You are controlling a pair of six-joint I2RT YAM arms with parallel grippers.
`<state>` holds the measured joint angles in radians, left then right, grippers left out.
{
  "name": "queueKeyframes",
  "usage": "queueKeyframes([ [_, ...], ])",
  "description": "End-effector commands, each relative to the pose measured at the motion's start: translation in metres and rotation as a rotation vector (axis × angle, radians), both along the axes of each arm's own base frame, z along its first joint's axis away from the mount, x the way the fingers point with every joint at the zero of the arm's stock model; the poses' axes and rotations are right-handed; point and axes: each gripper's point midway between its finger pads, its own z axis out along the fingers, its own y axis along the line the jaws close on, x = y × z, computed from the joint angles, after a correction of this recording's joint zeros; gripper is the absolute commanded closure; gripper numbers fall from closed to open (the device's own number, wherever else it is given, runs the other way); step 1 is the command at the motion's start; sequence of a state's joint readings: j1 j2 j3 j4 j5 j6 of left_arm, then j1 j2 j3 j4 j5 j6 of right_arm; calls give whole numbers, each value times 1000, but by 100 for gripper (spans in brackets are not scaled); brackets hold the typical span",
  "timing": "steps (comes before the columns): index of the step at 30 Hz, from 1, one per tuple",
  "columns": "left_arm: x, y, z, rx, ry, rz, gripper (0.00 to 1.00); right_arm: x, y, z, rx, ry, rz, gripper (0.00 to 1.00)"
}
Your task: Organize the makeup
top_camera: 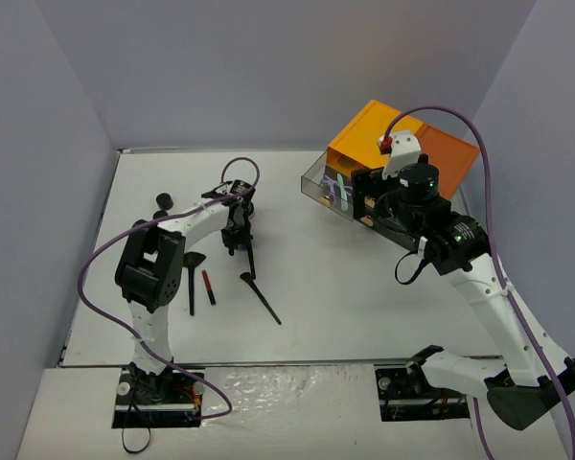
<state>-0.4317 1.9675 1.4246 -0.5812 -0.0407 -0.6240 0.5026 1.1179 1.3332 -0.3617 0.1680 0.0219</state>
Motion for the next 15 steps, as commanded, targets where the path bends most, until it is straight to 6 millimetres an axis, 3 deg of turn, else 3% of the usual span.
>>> queueKeyframes([
  [1, 9, -9, 13, -33, -45, 7, 77, 6, -4, 19, 28, -75, -27, 0],
  [15, 16, -17, 21, -63, -70, -12, 63, 7, -2, 12, 25, -59, -20, 0],
])
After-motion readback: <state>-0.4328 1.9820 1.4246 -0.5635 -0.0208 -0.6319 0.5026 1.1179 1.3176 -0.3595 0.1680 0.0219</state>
